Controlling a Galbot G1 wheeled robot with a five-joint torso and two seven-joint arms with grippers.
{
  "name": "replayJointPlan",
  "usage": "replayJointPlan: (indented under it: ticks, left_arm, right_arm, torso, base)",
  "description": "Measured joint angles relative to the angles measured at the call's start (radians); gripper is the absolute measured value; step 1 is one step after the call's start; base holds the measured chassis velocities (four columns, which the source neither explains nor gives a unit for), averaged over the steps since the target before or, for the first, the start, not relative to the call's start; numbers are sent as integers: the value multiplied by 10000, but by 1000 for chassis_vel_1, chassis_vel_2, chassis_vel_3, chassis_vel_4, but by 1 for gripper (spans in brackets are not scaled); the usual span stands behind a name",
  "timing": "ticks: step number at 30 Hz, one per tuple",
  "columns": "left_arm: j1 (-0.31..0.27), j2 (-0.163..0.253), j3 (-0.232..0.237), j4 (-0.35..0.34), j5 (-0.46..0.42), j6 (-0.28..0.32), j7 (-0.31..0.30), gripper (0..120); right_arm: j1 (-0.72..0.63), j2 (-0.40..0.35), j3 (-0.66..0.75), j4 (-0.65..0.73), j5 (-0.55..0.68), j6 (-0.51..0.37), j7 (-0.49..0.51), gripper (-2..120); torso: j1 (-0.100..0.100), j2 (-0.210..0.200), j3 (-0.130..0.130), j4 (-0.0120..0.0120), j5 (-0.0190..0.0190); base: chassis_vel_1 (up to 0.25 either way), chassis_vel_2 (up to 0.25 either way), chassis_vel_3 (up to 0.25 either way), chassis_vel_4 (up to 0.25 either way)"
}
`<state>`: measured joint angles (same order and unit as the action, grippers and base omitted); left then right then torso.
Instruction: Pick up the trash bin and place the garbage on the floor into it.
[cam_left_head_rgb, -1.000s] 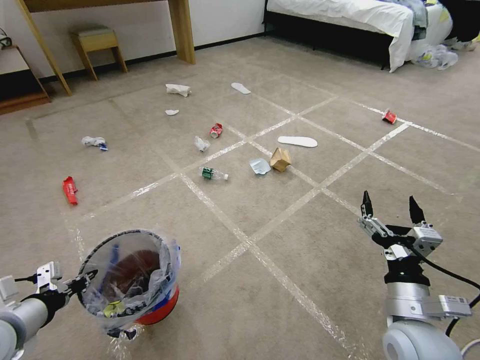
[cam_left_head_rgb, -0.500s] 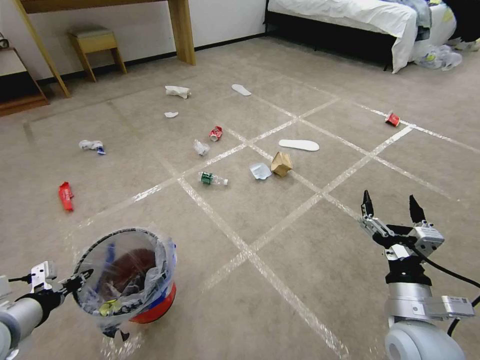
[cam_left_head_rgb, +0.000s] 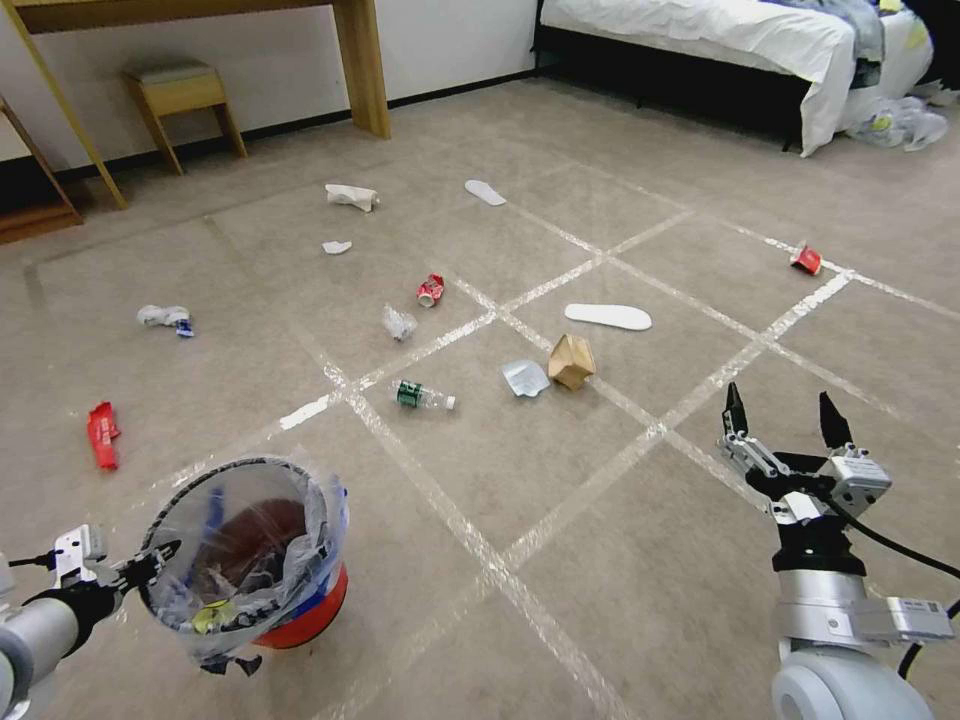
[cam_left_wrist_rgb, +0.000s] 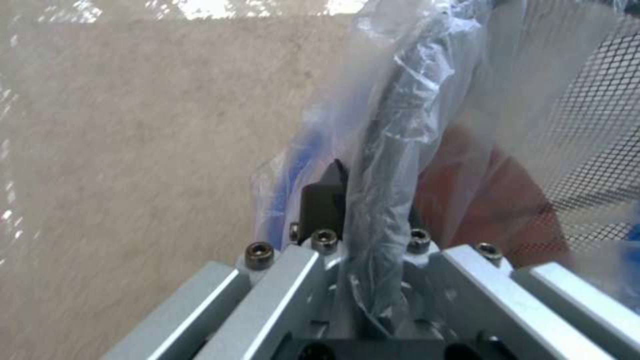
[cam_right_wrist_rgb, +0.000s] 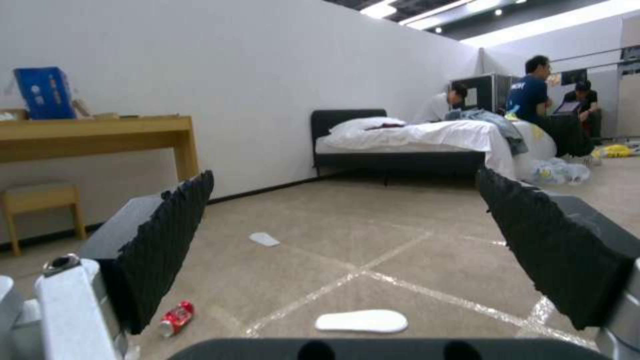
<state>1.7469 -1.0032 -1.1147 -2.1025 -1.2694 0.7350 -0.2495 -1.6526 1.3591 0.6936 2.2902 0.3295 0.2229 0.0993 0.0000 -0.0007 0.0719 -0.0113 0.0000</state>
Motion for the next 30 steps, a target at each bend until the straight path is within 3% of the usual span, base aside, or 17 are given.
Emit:
replayJointPlan:
  ticks: [30]
  left_arm:
    - [-72,46,-156,37,-147,6,7,1]
  right_arm:
    - [14,20,6,54,-12,-28,24,100]
  torso:
    - [1,0,0,-2,1]
  base:
    - [-161,165,160,-162]
